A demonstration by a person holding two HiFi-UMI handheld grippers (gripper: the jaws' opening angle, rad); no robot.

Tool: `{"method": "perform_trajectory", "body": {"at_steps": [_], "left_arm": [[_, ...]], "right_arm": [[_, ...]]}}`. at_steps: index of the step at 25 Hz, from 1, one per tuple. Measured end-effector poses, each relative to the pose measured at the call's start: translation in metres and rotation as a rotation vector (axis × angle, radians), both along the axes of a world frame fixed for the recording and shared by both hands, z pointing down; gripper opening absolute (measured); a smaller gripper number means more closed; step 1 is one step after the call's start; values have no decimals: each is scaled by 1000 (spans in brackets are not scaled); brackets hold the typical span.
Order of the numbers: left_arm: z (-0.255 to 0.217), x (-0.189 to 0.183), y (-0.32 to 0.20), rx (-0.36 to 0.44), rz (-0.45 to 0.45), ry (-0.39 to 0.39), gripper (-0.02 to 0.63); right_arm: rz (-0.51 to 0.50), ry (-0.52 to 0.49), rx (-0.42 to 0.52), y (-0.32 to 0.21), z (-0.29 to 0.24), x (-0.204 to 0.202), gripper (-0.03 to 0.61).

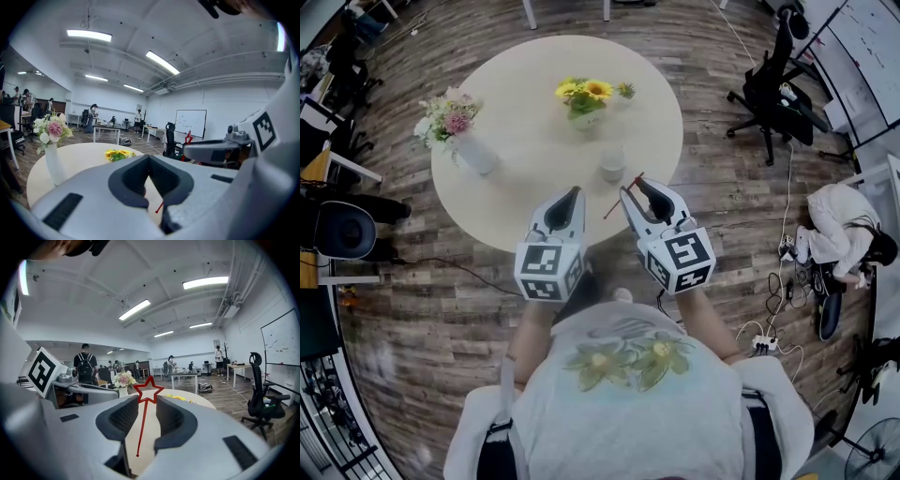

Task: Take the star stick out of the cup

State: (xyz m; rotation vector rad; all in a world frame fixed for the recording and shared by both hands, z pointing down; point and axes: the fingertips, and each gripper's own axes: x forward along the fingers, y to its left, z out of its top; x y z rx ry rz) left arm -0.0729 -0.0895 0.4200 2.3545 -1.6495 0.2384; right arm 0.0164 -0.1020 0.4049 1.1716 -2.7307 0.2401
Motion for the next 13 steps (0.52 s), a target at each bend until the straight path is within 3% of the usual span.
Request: {"method": "perform_trajectory", "body": {"at_steps": [13], "left_arm": [[4, -5, 2, -5, -9, -1, 2]], "right_arm": [[4, -1, -1, 0, 3, -2, 130]]}}
